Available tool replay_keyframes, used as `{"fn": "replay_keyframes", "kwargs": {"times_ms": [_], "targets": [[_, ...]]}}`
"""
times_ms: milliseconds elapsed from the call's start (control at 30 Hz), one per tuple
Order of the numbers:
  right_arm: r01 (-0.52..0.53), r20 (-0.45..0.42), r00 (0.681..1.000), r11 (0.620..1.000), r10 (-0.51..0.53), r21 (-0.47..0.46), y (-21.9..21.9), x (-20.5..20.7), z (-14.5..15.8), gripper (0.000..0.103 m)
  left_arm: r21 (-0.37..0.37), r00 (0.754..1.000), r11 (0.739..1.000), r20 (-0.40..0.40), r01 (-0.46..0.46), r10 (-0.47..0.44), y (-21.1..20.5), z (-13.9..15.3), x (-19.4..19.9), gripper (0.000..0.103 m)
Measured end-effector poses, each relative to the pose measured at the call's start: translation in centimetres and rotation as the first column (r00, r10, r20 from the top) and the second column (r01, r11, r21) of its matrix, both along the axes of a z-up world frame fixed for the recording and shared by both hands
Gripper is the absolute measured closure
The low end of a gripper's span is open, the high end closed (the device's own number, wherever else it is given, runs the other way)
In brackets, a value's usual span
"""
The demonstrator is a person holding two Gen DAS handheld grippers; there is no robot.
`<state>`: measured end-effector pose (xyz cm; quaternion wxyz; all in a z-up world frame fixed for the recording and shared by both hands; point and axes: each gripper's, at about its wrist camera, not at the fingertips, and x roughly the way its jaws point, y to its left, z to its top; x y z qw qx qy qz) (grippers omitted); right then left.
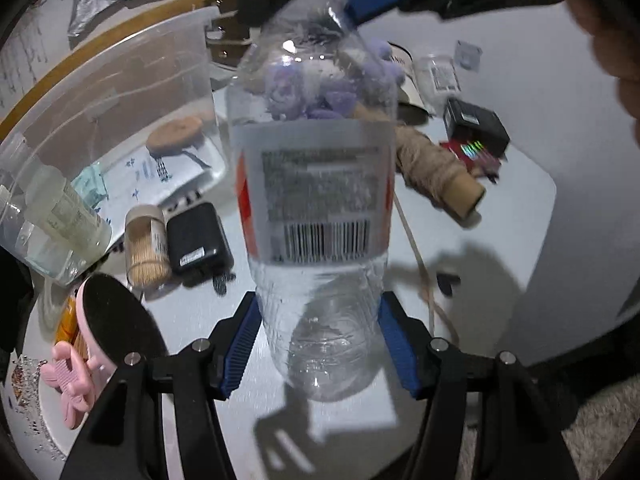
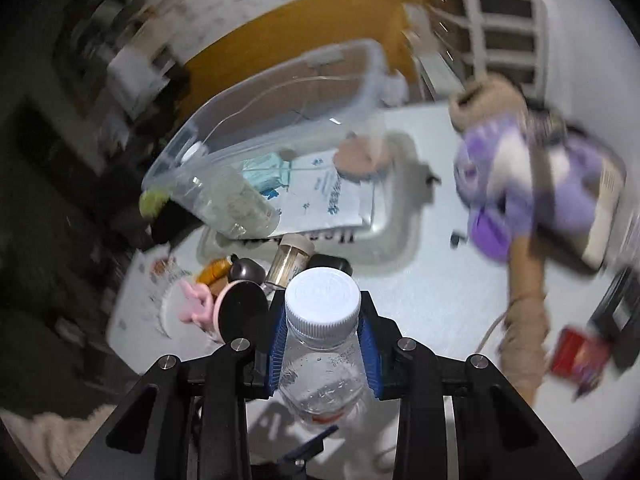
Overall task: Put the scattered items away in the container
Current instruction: 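Lift the water bottle with both tools and carry it over the container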
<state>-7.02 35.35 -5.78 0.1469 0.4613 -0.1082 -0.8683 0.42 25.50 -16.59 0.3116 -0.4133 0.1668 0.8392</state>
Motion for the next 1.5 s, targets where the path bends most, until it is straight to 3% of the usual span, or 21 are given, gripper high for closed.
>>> {"fn": "replay_keyframes", "kwargs": {"times_ms": [67,200,300,433,600,733,833,933,1033,1200,1400,1500], "targets": [[-0.017,-0.025,1.0,0.998,0.018,0.054,-0.8,0.4,0.4,0.069,0.023,1.0,1.0,-0.026,-0.01,0.011,0.0,-0.3,-0.2,0.043],[0.012,-0.004,1.0,0.998,-0.012,0.06,-0.8,0.3,0.3,0.069,0.078,0.994,0.996,-0.098,-0.034,0.042,-0.4,-0.7,0.9,0.043],[-0.017,-0.002,1.0,0.995,0.017,0.1,-1.9,0.0,0.6,0.069,0.096,0.991,0.993,-0.108,-0.074,0.084,-0.6,-0.4,0.8,0.044],[-0.081,-0.089,0.992,0.987,0.094,0.14,-4.0,0.1,4.7,0.069,0.135,0.967,0.984,-0.208,-0.12,0.147,-1.7,2.6,0.5,0.044],[-0.135,-0.261,0.949,0.975,0.179,0.178,-6.4,-0.1,12.5,0.069,0.198,0.886,0.965,-0.398,-0.169,0.237,-3.8,9.9,-1.6,0.044],[-0.151,-0.407,0.884,0.965,0.229,0.214,-8.7,-1.1,18.8,0.069,0.263,0.789,0.945,-0.53,-0.196,0.311,-5.6,15.6,-4.4,0.044],[-0.145,-0.477,0.844,0.96,0.246,0.239,-10.2,-2.5,21.3,0.069,0.291,0.734,0.933,-0.583,-0.212,0.349,-6.9,18.1,-7.4,0.043],[-0.13,-0.496,0.833,0.959,0.244,0.253,-11.3,-4.9,21.7,0.069,0.284,0.709,0.93,-0.604,-0.235,0.364,-7.6,18.6,-10.3,0.043],[-0.116,-0.477,0.849,0.961,0.227,0.251,-12.0,-7.6,20.3,0.069,0.268,0.724,0.929,-0.583,-0.256,0.367,-8.3,18.0,-13.3,0.043],[-0.098,-0.439,0.875,0.962,0.204,0.254,-13.0,-11.8,17.9,0.069,0.259,0.773,0.926,-0.514,-0.274,0.372,-9.1,14.9,-16.3,0.041],[-0.11,-0.37,0.909,0.965,0.194,0.237,-13.8,-15.4,14.7,0.069,0.246,0.825,0.933,-0.444,-0.261,0.348,-10.7,12.5,-17.2,0.041],[-0.117,-0.339,0.919,0.959,0.204,0.259,-14.5,-16.5,13.3,0.069,0.234,0.833,0.937,-0.437,-0.26,0.34,-11.8,11.6,-16.5,0.039]]}}
